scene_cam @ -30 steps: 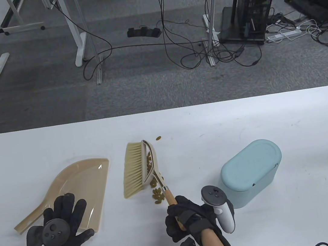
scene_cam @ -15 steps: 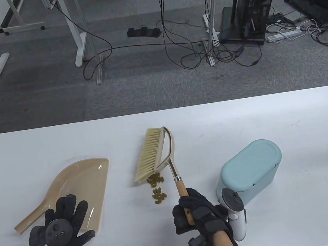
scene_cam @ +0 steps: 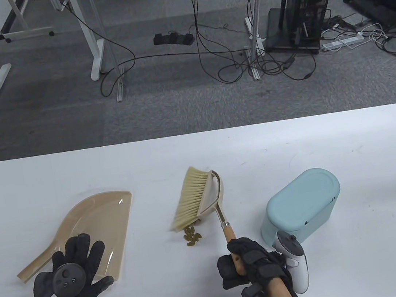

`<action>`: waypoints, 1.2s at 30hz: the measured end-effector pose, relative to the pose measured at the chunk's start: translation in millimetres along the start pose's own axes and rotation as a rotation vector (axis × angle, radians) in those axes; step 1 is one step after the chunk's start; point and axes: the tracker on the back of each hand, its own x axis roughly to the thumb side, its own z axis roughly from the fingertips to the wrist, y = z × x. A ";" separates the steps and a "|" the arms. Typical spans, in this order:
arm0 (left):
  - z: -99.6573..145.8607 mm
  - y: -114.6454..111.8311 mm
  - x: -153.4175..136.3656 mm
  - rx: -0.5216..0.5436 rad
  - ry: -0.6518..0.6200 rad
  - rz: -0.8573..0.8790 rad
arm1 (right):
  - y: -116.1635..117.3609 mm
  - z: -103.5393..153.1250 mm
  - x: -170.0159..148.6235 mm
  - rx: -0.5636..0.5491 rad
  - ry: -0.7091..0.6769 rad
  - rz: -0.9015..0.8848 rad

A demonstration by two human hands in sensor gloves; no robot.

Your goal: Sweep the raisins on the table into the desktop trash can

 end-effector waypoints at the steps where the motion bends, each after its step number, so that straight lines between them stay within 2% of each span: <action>1: 0.1 -0.1 -0.1 -0.001 0.002 0.000 | -1.6 2.7 2.2 -0.009 -0.031 0.029; 4: 0.6 -0.2 0.2 -0.001 0.003 -0.002 | -4.0 5.9 12.6 0.005 -0.162 0.198; 6: 0.8 -1.0 0.1 -0.004 0.003 -0.003 | -5.8 6.7 18.6 0.049 -0.193 0.202; 8: 0.4 -2.4 -1.2 -0.013 0.010 -0.005 | -10.1 7.4 22.0 0.116 -0.177 0.188; 10: 0.5 -1.9 -3.8 -0.007 0.018 0.005 | -17.7 8.1 22.4 0.216 -0.152 0.250; 12: 0.9 -0.9 -6.7 0.008 0.026 0.020 | -26.0 10.3 22.1 0.249 -0.127 0.321; 14: 0.7 -1.1 -10.9 0.004 0.042 0.037 | -36.6 13.5 21.0 0.208 -0.085 0.358; 16: 0.4 -2.4 -14.3 -0.004 0.063 0.041 | -47.8 18.6 23.0 0.135 -0.031 0.481; 18: -0.3 -3.9 -16.0 -0.015 0.078 0.042 | -59.8 23.0 26.8 0.066 -0.050 0.586; 23: -1.7 -7.4 -14.9 -0.033 0.086 0.024 | -71.0 29.1 29.9 -0.073 -0.084 0.671; 35: -1.9 -9.0 -12.1 -0.037 0.073 0.010 | -74.9 25.8 10.1 -0.083 -0.076 0.648; 36: -1.8 -9.0 -12.7 -0.035 0.075 0.014 | -73.9 25.6 9.0 -0.044 -0.105 0.597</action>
